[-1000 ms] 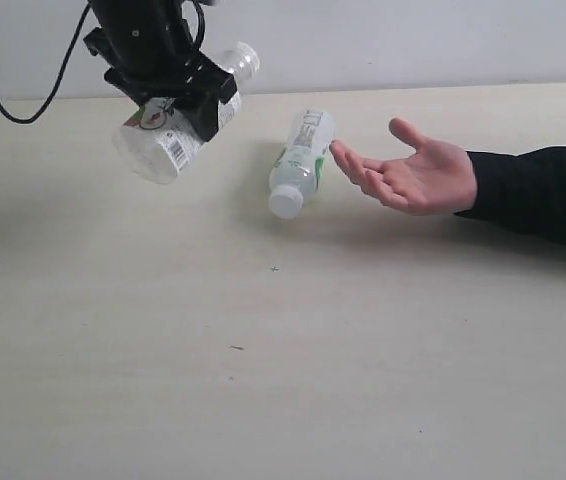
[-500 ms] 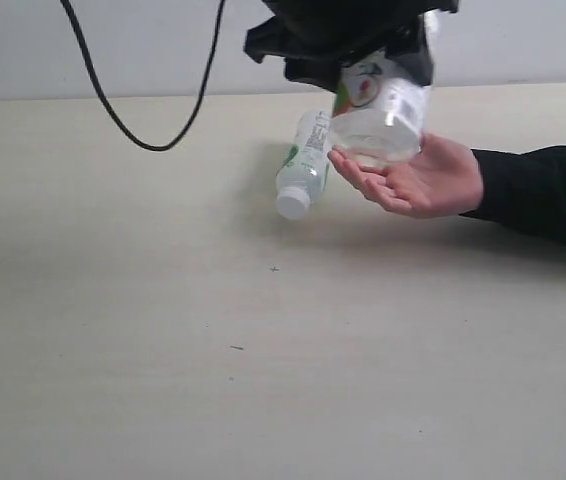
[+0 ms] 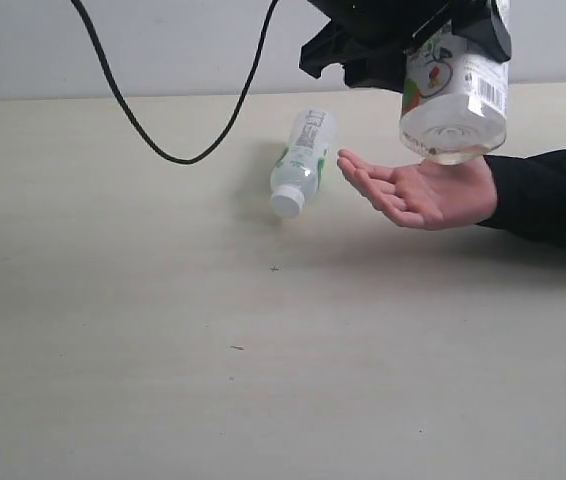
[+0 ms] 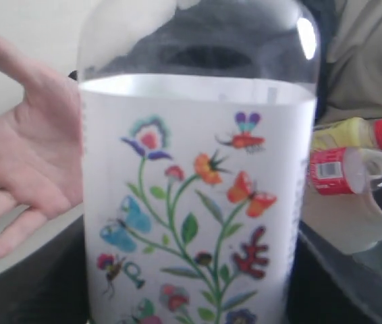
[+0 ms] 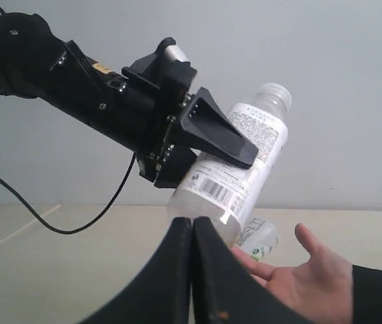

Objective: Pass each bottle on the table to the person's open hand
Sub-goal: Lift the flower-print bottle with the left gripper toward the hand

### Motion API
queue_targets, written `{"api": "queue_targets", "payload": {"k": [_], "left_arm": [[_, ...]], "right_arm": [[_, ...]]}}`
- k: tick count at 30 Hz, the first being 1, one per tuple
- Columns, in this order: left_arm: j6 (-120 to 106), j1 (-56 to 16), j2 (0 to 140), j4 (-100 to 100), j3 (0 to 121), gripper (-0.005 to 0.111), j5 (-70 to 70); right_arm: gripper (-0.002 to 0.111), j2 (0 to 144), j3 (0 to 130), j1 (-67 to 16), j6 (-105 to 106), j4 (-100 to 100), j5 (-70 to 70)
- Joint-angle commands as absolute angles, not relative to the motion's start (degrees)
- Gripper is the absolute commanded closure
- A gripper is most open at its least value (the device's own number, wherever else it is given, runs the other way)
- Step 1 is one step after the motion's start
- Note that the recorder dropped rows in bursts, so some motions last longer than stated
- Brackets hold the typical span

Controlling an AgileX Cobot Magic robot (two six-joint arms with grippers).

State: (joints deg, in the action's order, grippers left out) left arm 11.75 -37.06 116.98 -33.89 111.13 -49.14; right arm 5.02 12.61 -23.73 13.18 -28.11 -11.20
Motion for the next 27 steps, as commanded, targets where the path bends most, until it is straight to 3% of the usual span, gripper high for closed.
{"api": "queue_targets", "payload": {"k": [1, 11, 27], "left_arm": [[29.0, -41.5, 117.3, -14.9, 111.3, 0.107, -45.5], [71.7, -51.5, 117.3, 27.6, 111.3, 0.107, -42.5], [75.6, -52.2, 118.6, 30.6, 111.0, 0.107, -48.9]], "right_arm": [[0.108, 4.7, 12.4, -23.9, 13.2, -28.1, -11.2], [0.108, 4.7, 12.4, -23.9, 13.2, -28.1, -11.2], [0.108, 4.7, 12.4, -23.9, 13.2, -28.1, -11.2]]}}
